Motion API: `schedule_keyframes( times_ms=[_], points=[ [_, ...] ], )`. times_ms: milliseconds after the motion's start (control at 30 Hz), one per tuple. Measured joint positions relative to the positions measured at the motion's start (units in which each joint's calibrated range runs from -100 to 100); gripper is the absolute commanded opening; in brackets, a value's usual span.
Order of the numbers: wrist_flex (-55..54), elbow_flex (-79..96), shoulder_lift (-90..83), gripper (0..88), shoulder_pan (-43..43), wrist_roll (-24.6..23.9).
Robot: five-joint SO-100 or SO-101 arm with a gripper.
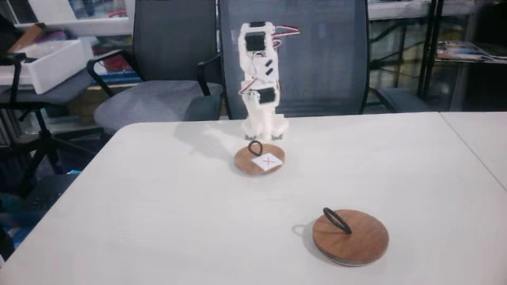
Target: Pick the lid with the red cross and place it on the side.
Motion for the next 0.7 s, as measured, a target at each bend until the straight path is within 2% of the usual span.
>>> schedule_keyframes(
  times_ms=[367,700],
  points=[
    [0.0,0.0,0.0,16.8,-0.4,6.2],
    [0.0,0.0,0.0,16.8,-0.1,6.7]
  ],
)
